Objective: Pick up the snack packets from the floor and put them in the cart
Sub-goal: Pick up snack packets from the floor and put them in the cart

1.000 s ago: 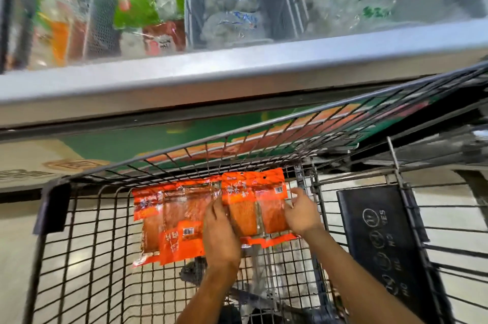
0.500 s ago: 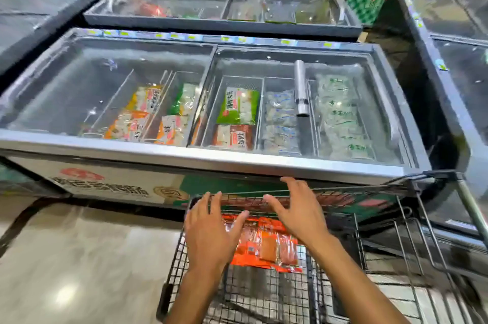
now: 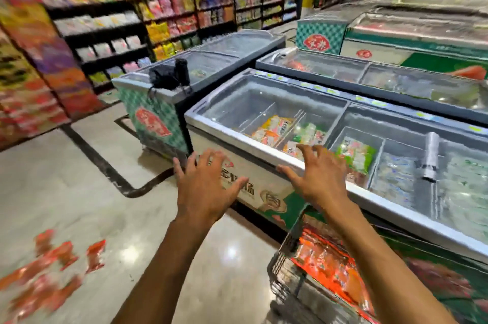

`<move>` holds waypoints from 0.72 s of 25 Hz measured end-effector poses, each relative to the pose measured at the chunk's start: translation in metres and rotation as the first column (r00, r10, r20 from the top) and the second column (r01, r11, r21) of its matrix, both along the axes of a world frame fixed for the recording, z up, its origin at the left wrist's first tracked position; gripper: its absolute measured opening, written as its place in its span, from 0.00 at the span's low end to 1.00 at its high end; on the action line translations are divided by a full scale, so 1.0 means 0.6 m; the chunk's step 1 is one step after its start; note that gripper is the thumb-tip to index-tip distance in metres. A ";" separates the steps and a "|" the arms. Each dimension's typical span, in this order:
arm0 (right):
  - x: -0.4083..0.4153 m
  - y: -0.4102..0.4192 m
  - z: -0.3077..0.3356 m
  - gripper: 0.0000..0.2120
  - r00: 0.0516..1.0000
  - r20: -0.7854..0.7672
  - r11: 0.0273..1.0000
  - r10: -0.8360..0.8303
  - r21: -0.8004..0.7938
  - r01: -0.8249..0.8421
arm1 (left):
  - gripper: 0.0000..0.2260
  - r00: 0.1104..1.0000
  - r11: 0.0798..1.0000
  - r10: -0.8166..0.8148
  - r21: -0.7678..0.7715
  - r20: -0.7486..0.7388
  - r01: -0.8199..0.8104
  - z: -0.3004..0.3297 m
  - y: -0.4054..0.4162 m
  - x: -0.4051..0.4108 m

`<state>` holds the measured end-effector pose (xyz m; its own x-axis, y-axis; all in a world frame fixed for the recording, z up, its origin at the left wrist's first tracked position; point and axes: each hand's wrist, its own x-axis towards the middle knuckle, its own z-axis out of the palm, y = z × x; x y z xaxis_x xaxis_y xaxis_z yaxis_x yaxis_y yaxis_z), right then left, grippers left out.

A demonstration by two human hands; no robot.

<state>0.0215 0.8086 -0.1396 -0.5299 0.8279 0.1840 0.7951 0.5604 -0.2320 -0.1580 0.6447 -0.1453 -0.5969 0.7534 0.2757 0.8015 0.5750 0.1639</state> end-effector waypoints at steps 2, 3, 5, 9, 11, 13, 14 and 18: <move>-0.062 -0.055 0.011 0.40 0.998 -0.002 0.998 0.070 0.000 -0.070 | 0.39 0.998 0.998 0.063 -0.006 0.009 -0.063 0.017 -0.081 -0.051; -0.099 -0.086 0.017 0.41 0.993 0.004 0.993 0.116 0.002 -0.116 | 0.41 0.995 0.995 0.103 0.008 0.007 -0.103 0.022 -0.124 -0.077; -0.172 -0.142 0.023 0.42 0.976 0.047 0.977 0.211 0.022 -0.213 | 0.44 0.982 0.981 0.190 0.030 0.003 -0.190 0.028 -0.205 -0.124; -0.325 -0.226 0.014 0.45 0.919 0.063 0.920 0.388 0.024 -0.390 | 0.39 0.924 0.924 0.382 -0.010 0.013 -0.382 0.012 -0.344 -0.218; -0.406 -0.260 0.003 0.47 0.889 0.062 0.889 0.455 0.034 -0.457 | 0.38 0.883 0.883 0.469 -0.027 0.010 -0.468 -0.004 -0.413 -0.274; -0.503 -0.294 -0.008 0.48 0.851 0.013 0.851 0.524 -0.005 -0.524 | 0.39 0.828 0.828 0.561 -0.035 0.010 -0.560 -0.015 -0.484 -0.346; -0.552 -0.309 -0.016 0.49 0.832 -0.006 0.832 0.554 -0.012 -0.554 | 0.39 0.796 0.796 0.605 -0.034 0.011 -0.604 -0.019 -0.518 -0.385; -0.740 -0.366 -0.053 0.46 0.753 -0.032 0.752 0.657 -0.046 -0.658 | 0.40 0.694 0.694 0.720 0.015 0.022 -0.720 -0.032 -0.618 -0.515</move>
<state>-0.4227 0.5889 -0.1711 -0.9447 0.2847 0.1628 0.2319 0.9309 -0.2822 -0.4670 0.2740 -0.1642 -0.9581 0.0857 0.2733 0.1412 0.9715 0.1902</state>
